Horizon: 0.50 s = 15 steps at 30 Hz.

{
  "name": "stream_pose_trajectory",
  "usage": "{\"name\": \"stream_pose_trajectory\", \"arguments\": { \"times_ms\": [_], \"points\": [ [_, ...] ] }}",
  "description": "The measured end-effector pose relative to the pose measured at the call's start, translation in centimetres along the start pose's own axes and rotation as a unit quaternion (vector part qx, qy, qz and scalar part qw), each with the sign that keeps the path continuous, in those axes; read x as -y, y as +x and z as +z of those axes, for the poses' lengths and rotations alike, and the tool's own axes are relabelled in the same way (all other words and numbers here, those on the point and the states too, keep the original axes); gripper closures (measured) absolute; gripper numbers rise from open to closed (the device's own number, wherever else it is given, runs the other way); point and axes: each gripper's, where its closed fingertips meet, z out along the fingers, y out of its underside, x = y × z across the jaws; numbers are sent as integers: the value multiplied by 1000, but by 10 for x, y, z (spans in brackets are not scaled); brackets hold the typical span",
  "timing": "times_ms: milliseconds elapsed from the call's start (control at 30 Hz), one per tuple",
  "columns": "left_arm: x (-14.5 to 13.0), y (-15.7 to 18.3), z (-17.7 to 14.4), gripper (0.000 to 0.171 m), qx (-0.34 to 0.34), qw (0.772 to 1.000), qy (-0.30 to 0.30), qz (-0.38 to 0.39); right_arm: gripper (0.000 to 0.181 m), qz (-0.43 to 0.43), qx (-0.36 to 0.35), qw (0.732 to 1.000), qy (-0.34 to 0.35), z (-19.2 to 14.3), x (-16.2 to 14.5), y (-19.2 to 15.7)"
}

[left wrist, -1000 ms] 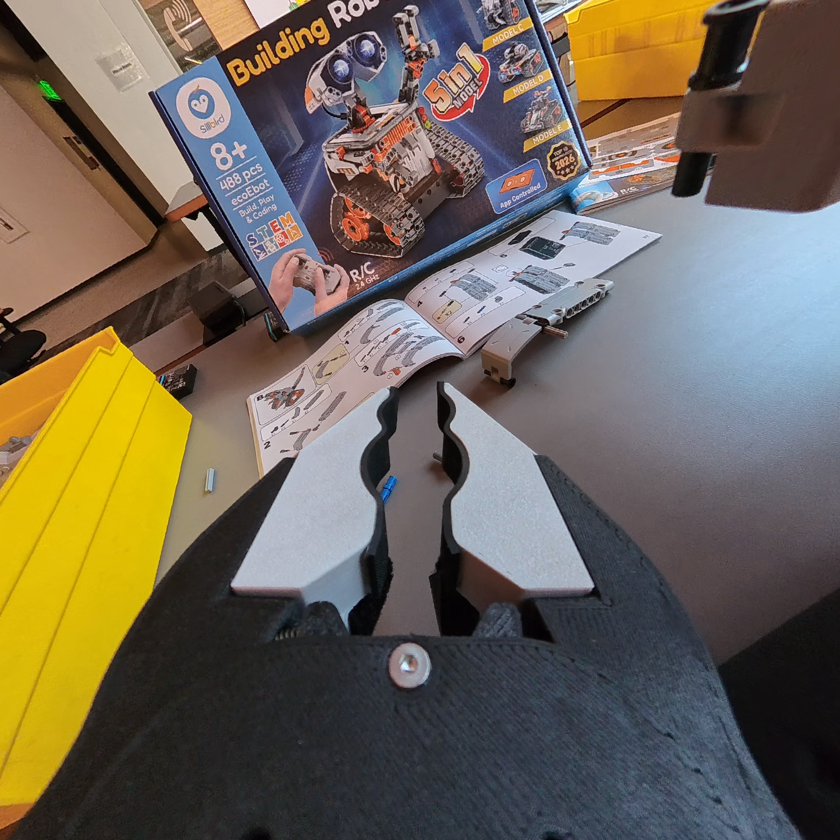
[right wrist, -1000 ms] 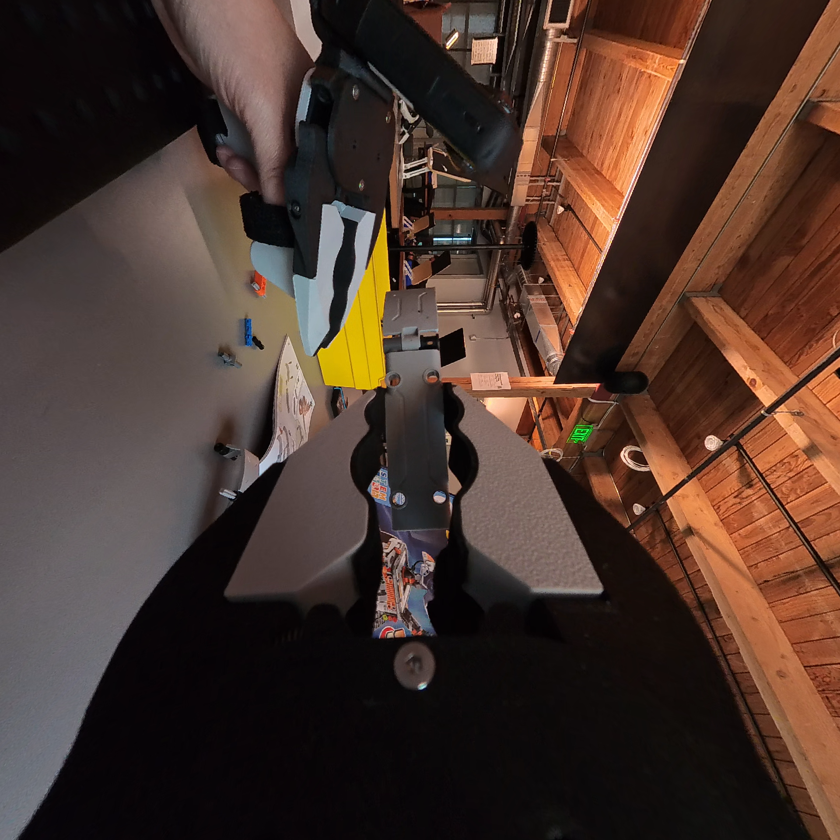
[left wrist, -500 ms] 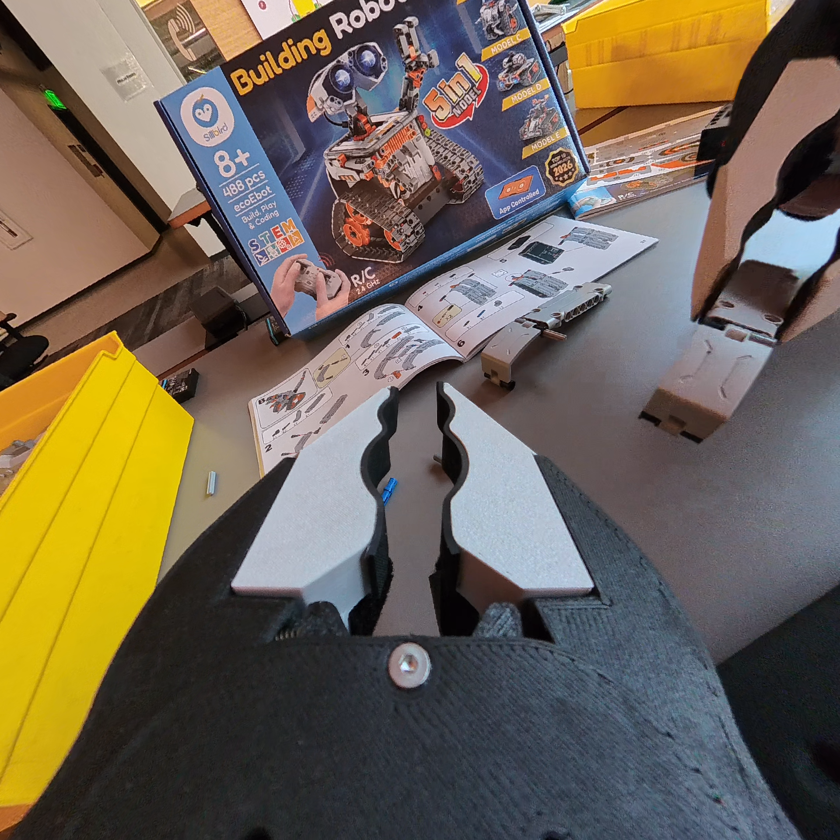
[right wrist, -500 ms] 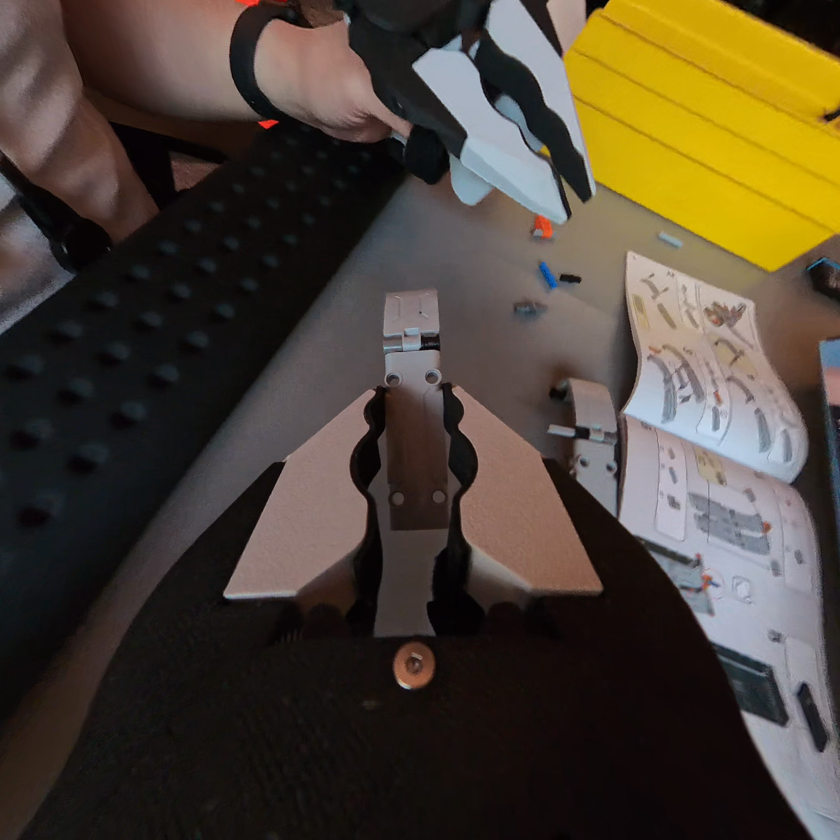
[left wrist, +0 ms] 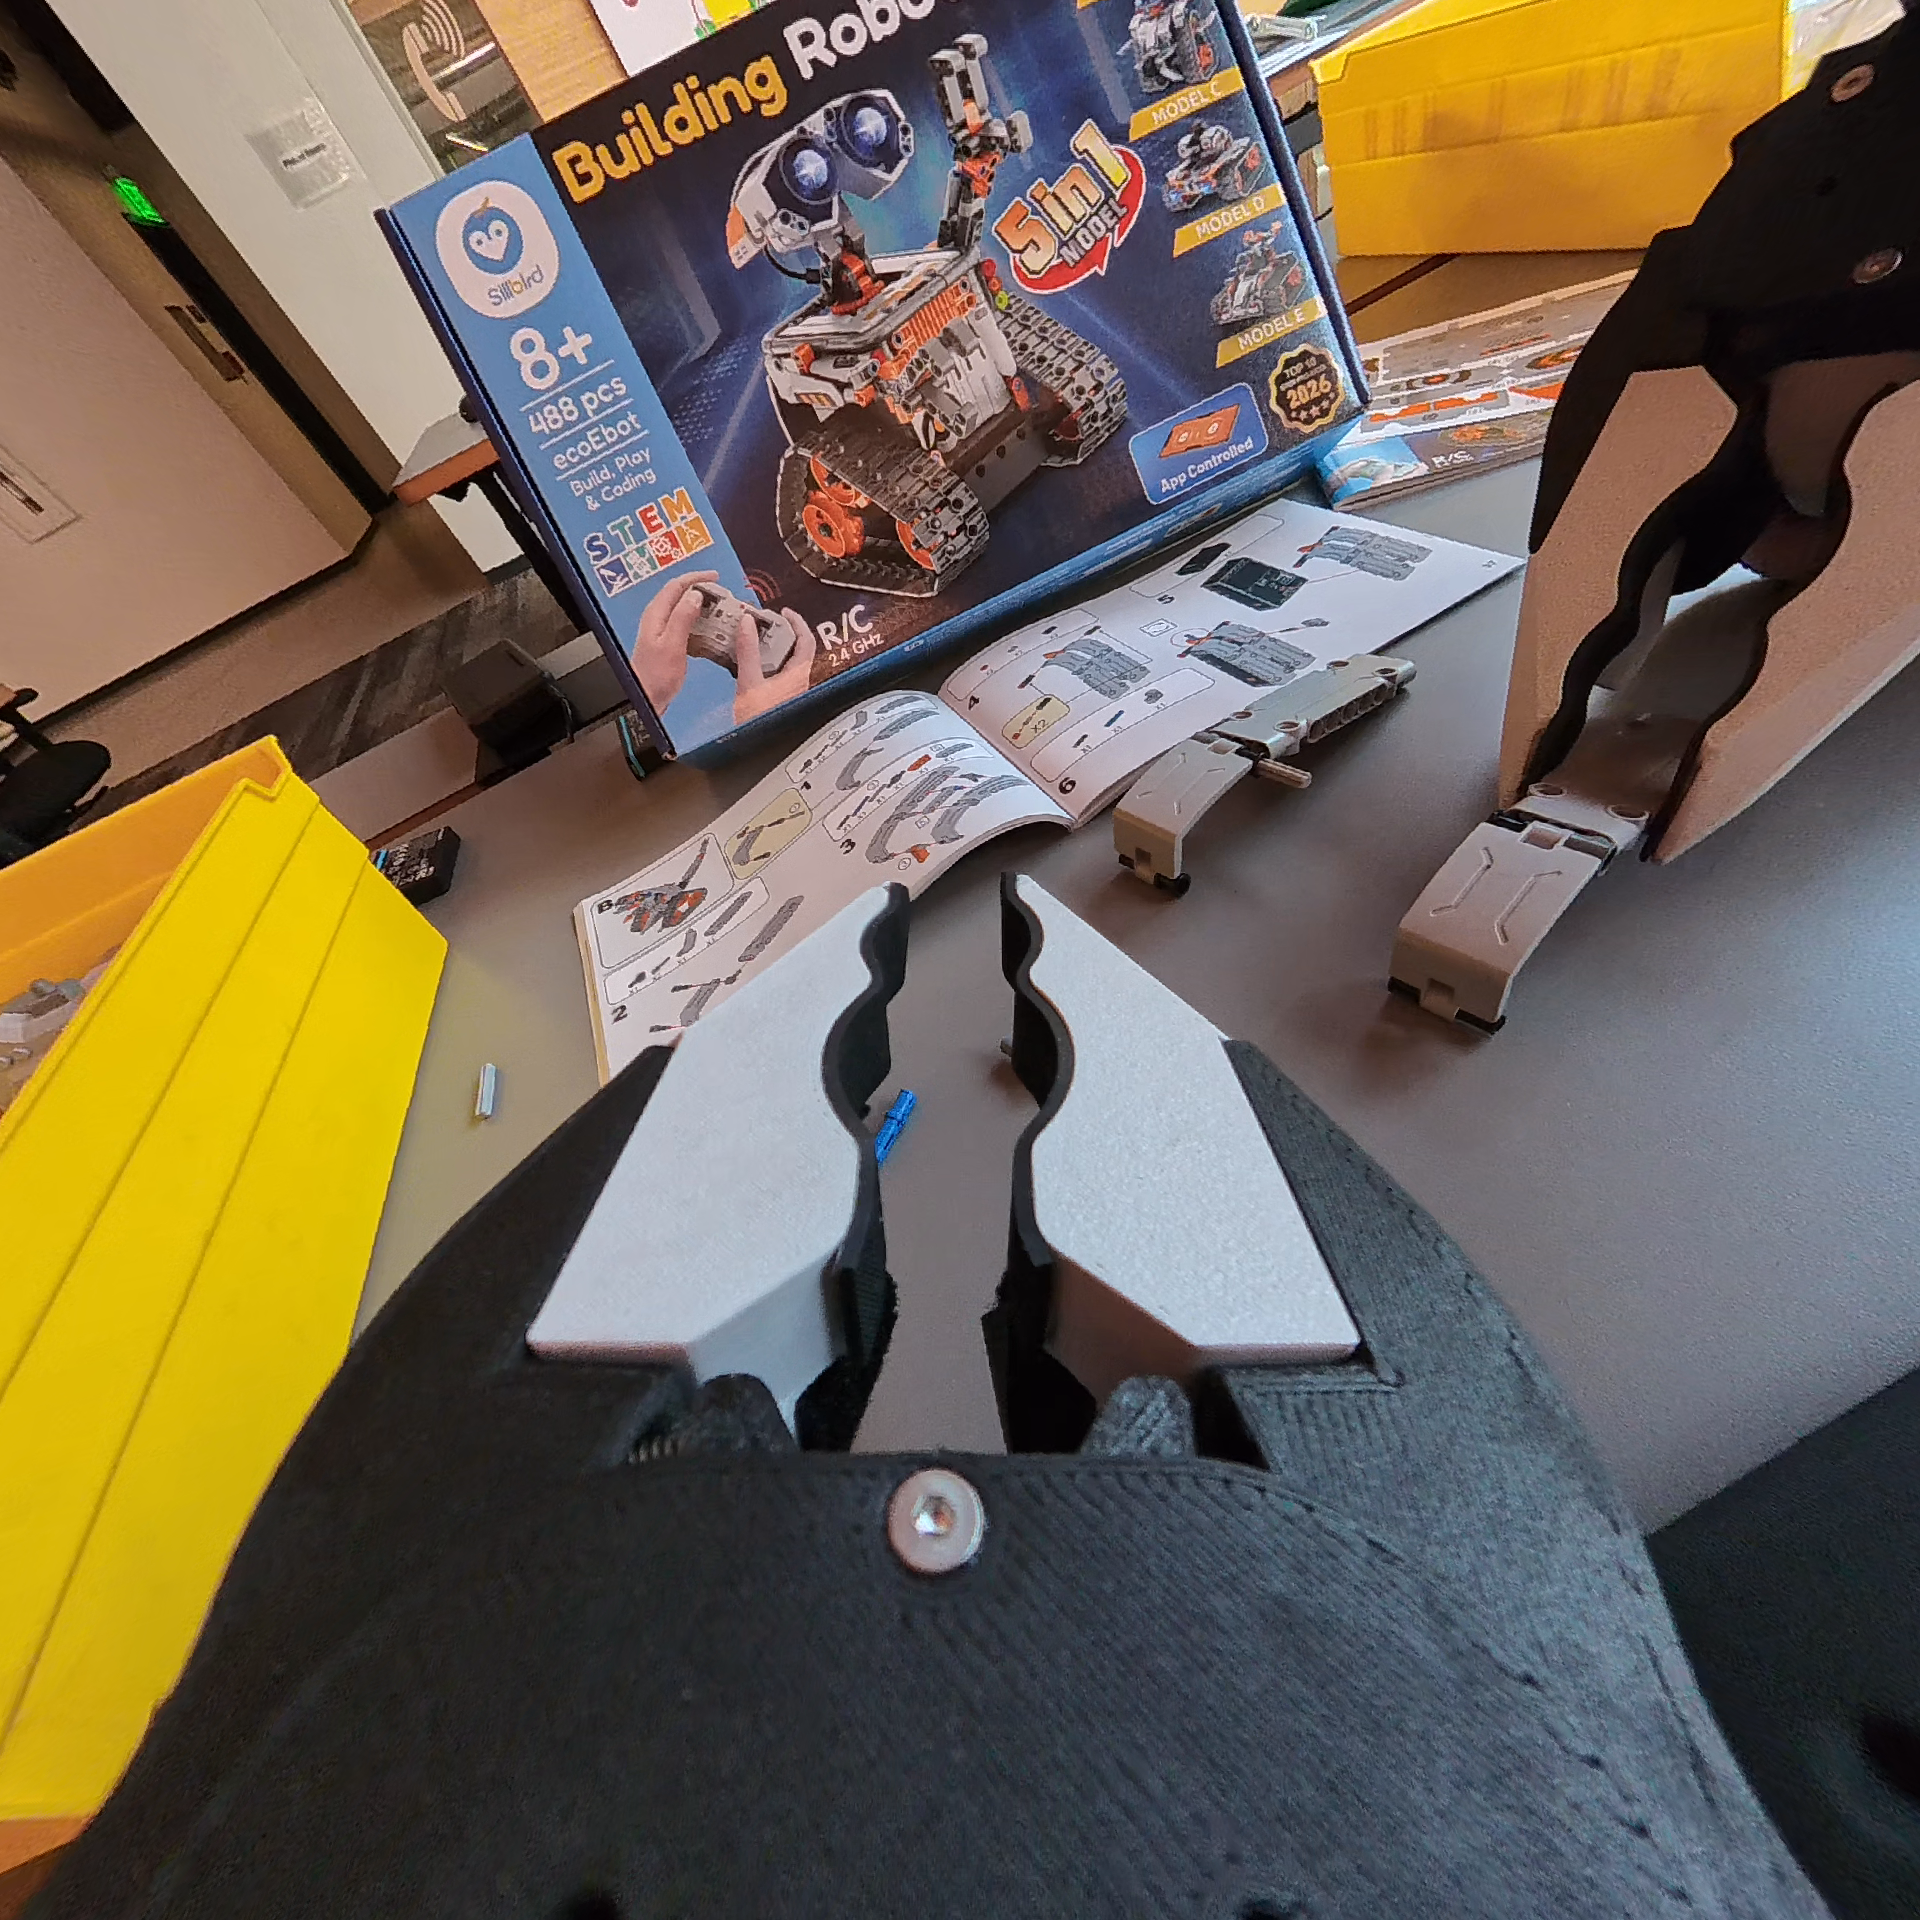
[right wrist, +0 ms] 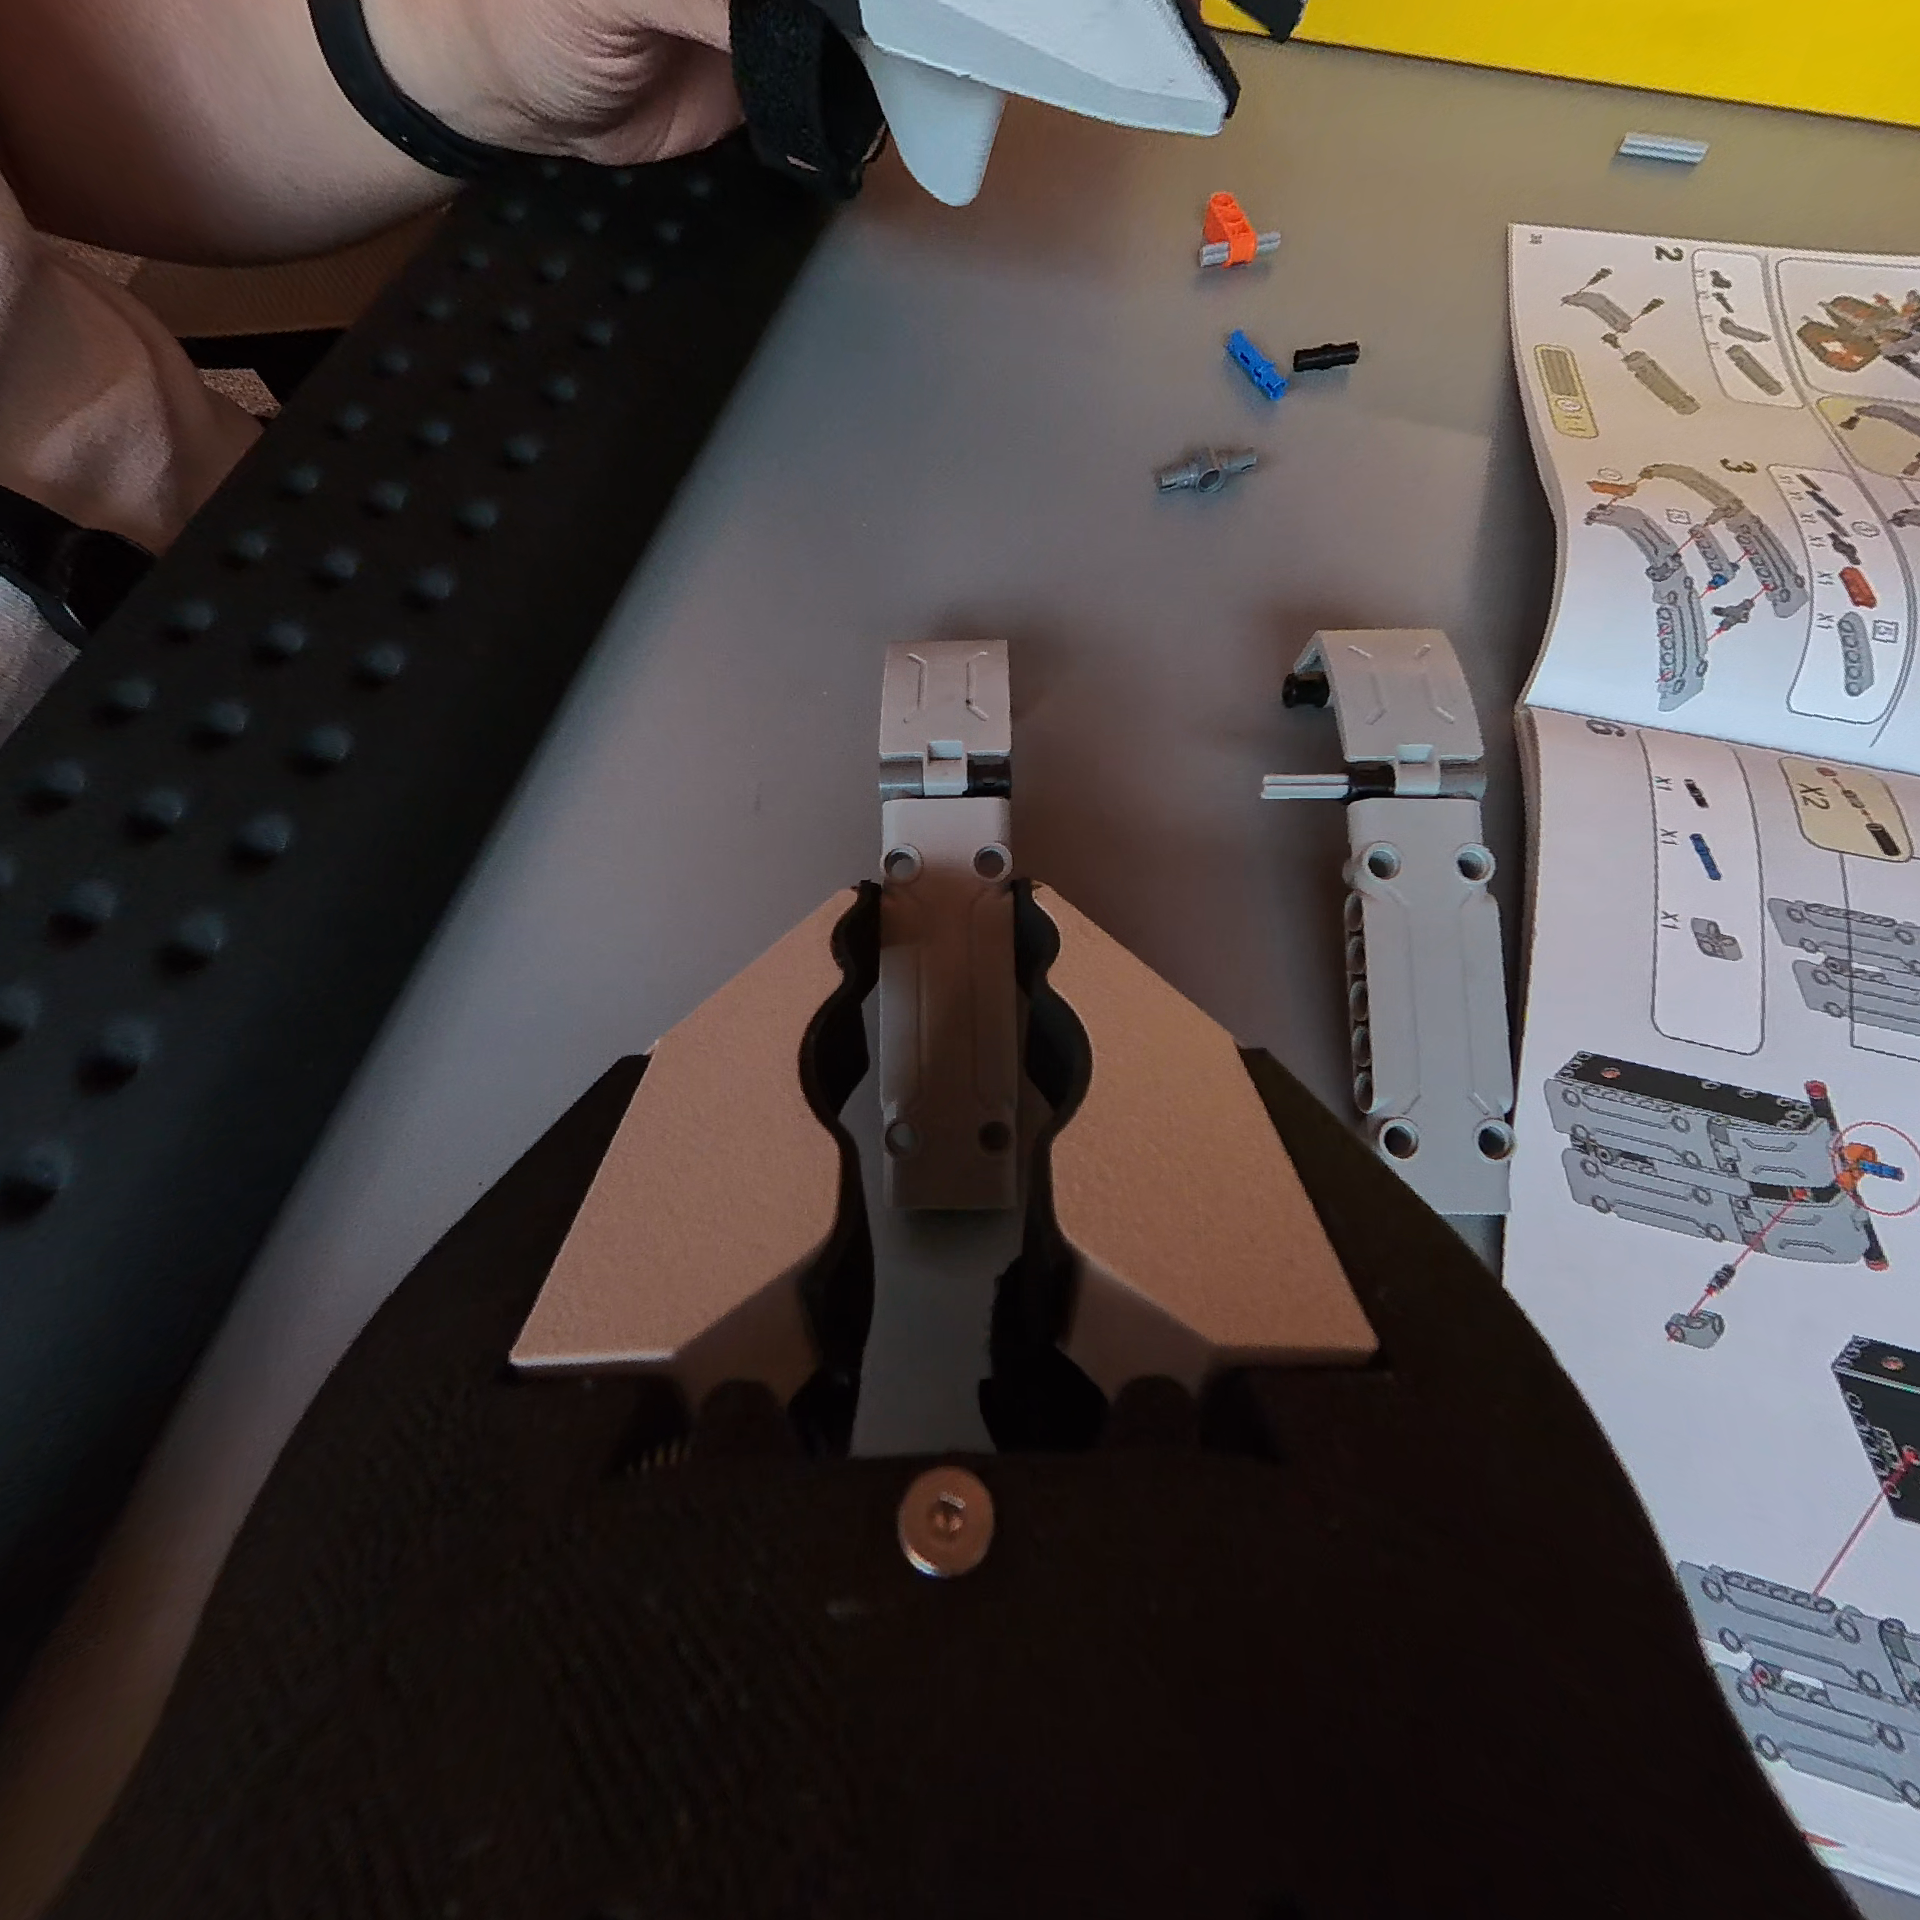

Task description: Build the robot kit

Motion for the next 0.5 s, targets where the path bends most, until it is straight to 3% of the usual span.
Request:
{"name": "stream_pose_trajectory", "arguments": {
  "times_ms": [100, 300, 500],
  "points": [
    [0, -6, -1, 156, 13, 1000, 3, -14, 148, -4, -9, 1000, -7, 1, -2, 2],
    [7, -38, -14, 154, 47, 991, 46, -116, 134, -14, -23, 1000, -5, -4, -1, 4],
    [16, -70, -38, 146, 127, 979, 101, -127, 121, -1, -96, 988, 124, -50, 44, 24]
  ]
}}
